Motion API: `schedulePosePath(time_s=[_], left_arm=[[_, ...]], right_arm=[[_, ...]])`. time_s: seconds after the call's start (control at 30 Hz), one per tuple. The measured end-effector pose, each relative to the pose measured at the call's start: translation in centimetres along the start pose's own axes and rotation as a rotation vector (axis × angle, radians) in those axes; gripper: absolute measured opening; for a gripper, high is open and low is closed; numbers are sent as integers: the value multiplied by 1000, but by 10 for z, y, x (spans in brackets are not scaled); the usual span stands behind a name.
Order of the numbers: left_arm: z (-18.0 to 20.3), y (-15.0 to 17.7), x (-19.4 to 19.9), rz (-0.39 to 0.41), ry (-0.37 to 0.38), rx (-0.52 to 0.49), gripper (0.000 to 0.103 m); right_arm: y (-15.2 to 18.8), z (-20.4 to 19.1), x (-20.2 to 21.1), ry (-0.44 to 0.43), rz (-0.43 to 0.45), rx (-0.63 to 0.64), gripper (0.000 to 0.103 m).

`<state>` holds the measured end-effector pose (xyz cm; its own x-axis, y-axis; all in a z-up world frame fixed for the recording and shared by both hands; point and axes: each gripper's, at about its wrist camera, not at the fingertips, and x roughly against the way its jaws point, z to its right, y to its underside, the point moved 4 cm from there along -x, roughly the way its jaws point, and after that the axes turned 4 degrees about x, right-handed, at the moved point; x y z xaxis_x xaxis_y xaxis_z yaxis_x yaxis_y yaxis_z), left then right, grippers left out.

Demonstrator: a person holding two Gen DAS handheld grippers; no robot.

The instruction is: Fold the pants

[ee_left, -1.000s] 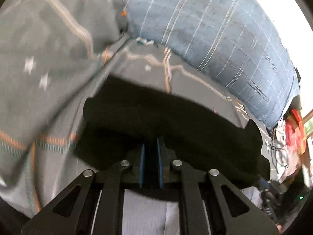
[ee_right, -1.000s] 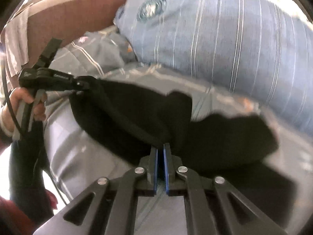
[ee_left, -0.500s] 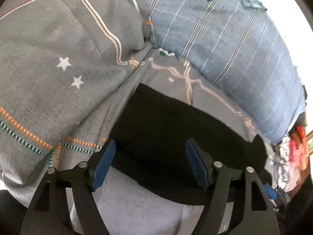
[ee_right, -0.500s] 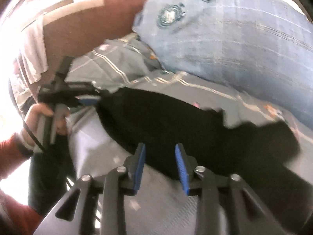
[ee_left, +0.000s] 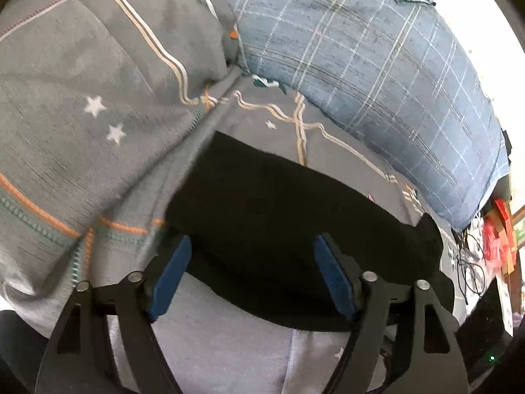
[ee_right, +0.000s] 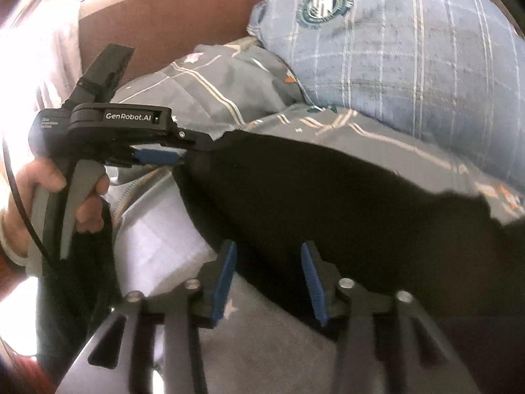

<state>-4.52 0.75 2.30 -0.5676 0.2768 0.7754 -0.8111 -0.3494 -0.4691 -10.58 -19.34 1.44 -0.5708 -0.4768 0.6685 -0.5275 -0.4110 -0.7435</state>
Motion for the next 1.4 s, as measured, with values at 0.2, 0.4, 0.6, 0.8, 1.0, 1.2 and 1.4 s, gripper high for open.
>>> schedulePosePath(time_s=[0.2,0.4,0.6,0.8,1.0,1.2,1.4], left_arm=[[2,-3,-19,-17,-40,-5,79],[-4,-7,0,52,-41,-14,79],[-2,-1,-1,26,-58,-19,79],[36,-7,20,100,-13,-80,79],[91,9,-15,-7,76,-163,79],[145,33,-55,-101,121,-254,79],[180,38,-75,-97,98,-332,79]], right_arm=[[-8,-7,-31,5,-26,45,4],[-21,-22,1,-59,27,41,4],[-2,-23,-29,-58,-48,-9,11],[-6,31,56,22,55,-111,40],[28,161,112,350,30,-309,54],[76,258,106,540,-121,-539,54],[84,287,100,497,-44,-667,51]])
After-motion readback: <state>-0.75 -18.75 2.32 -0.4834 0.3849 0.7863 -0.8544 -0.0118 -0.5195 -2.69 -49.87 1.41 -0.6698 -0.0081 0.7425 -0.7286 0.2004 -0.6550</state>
